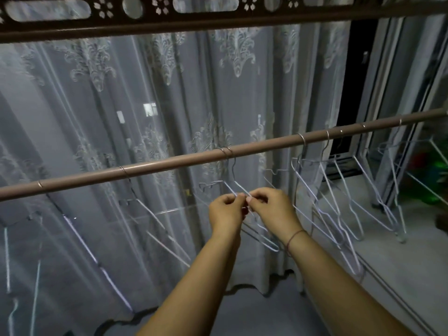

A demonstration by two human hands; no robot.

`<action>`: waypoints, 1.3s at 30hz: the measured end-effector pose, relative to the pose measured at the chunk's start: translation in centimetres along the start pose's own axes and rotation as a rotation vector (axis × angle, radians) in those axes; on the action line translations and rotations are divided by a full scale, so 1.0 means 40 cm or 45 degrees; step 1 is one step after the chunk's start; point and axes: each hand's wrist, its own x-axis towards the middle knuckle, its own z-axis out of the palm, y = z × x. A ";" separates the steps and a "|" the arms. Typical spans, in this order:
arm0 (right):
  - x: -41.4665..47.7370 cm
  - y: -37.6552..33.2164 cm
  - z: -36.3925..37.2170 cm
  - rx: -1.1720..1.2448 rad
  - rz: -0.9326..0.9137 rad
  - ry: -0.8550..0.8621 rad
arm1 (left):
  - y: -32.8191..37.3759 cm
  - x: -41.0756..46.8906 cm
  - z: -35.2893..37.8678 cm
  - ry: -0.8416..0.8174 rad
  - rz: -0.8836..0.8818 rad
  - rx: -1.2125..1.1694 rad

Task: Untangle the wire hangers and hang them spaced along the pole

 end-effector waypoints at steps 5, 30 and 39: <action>0.006 0.011 -0.017 0.013 0.011 0.073 | 0.002 -0.004 -0.028 0.071 0.055 -0.046; 0.009 0.031 -0.111 -0.098 0.042 0.254 | 0.014 -0.028 -0.139 0.297 0.149 0.161; 0.077 0.108 -0.380 0.021 -0.003 0.435 | 0.018 -0.088 0.062 0.650 0.638 0.273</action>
